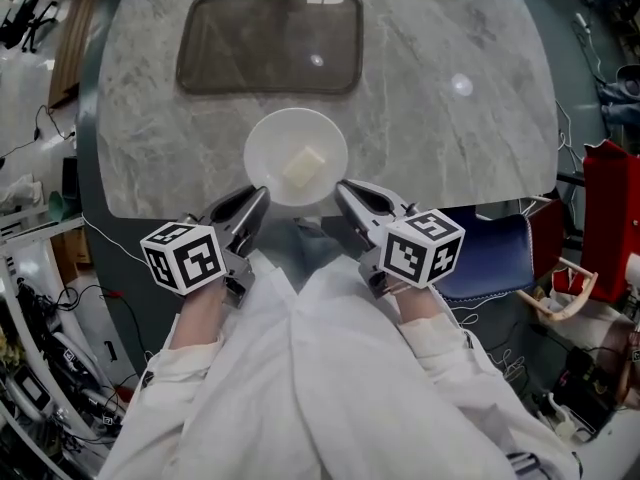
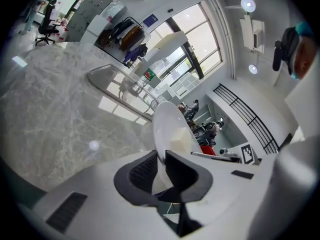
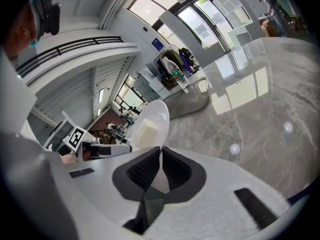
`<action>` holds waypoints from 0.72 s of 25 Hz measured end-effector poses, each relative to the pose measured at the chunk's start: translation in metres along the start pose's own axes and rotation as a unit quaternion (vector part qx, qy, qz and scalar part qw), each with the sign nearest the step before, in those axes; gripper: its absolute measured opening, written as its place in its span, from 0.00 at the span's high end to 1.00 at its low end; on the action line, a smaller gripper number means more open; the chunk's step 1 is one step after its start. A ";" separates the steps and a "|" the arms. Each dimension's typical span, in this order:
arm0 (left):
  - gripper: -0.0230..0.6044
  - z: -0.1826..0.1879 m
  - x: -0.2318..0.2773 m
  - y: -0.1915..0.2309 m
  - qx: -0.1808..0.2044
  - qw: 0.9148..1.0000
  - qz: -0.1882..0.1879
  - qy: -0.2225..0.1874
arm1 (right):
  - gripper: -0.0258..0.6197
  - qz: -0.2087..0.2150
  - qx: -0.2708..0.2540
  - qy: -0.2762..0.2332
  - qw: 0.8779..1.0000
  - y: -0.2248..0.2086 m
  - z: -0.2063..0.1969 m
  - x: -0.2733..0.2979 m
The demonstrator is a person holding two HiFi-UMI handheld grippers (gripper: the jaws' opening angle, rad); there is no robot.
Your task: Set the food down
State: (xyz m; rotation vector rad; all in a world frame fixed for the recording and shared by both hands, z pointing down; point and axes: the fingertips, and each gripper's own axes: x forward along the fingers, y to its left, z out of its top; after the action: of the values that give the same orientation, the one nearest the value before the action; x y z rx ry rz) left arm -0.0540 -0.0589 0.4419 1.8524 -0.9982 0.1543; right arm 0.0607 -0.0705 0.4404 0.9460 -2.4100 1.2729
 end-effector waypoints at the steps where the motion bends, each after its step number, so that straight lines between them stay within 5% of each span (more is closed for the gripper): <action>1: 0.89 0.003 0.000 0.000 -0.003 1.000 -0.002 -0.003 | 0.94 0.001 -0.002 -0.001 1.000 0.000 0.003 0.001; 18: 0.89 0.097 0.038 0.024 0.014 1.000 -0.027 0.006 | 0.94 -0.024 -0.004 -0.016 1.000 -0.020 0.083 0.054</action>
State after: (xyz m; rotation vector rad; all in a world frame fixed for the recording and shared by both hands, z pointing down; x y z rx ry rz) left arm -0.0755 -0.1632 0.4288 1.8994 -0.9400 0.1475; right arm 0.0391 -0.1686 0.4320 1.0225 -2.3998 1.2386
